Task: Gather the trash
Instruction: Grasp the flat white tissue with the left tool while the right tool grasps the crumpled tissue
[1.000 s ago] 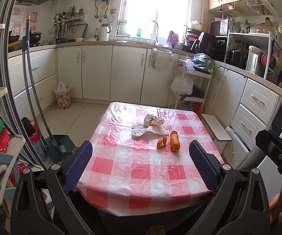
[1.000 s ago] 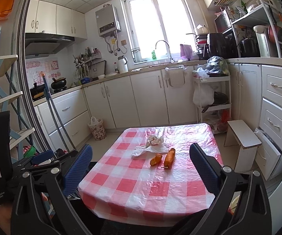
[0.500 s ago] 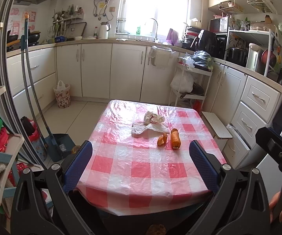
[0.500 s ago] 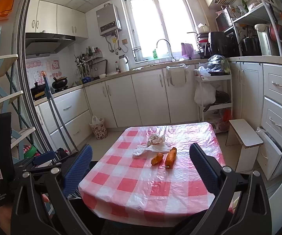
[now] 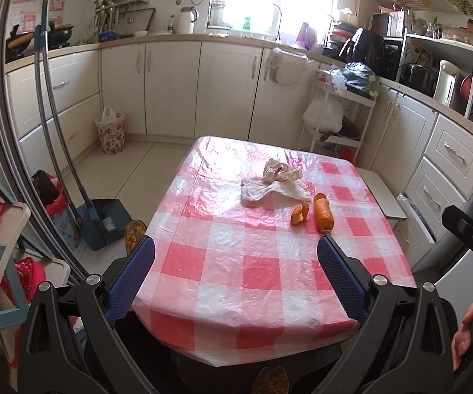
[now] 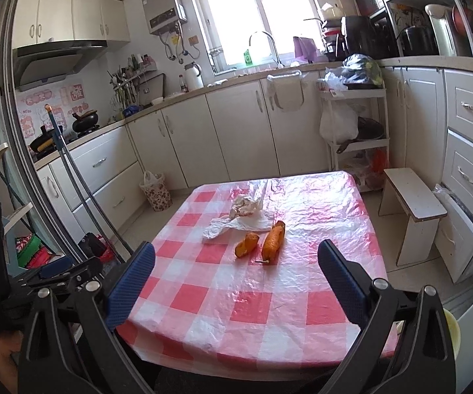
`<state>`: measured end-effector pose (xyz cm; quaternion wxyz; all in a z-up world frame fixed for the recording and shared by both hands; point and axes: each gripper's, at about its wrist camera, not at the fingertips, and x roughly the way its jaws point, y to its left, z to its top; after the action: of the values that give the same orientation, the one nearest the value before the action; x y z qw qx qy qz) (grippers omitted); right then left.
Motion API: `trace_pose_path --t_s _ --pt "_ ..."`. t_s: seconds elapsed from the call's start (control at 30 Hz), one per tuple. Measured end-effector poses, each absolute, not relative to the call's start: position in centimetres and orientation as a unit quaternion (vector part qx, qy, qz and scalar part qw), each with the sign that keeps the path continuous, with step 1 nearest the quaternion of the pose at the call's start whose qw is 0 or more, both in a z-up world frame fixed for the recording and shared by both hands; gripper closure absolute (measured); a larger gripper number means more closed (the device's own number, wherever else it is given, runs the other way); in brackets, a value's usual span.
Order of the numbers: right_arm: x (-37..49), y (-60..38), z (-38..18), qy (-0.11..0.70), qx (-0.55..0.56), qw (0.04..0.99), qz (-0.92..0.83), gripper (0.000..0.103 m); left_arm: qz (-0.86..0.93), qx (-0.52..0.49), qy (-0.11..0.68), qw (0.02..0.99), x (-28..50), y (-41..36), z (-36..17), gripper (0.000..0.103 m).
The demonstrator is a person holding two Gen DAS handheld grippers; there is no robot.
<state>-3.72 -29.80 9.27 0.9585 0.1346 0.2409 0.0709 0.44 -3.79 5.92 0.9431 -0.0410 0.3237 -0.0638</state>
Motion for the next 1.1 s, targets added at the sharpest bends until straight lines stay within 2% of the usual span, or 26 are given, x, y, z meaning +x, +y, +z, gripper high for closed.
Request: trace_pose_path --t_s 0.33,0.5,0.7,1.07,1.1 --pt "4.4 -31.2 5.4 0.318 0.133 0.936 0.072 0.008 -0.092 -0.001 0.36 0.929 6.7 -7.4 2.5 0.007" --pt "8.6 -31.9 3.5 0.351 0.146 0.922 0.071 0.014 -0.1 0.005 0.368 0.925 10.1 -8.7 1.3 0.007" --pt "13.5 -32.0 1.9 0.387 0.137 0.909 0.069 0.016 -0.09 0.008 0.389 0.917 16.5 -9.2 -0.9 0.007" --pt "21.5 -30.2 2.5 0.403 0.129 0.899 0.112 0.016 -0.146 0.029 0.419 0.896 25.2 -13.2 -4.9 0.008" --pt "22.9 -29.5 2.3 0.413 0.126 0.894 0.12 0.016 -0.146 0.03 0.421 0.895 25.7 -13.6 -5.3 0.011"
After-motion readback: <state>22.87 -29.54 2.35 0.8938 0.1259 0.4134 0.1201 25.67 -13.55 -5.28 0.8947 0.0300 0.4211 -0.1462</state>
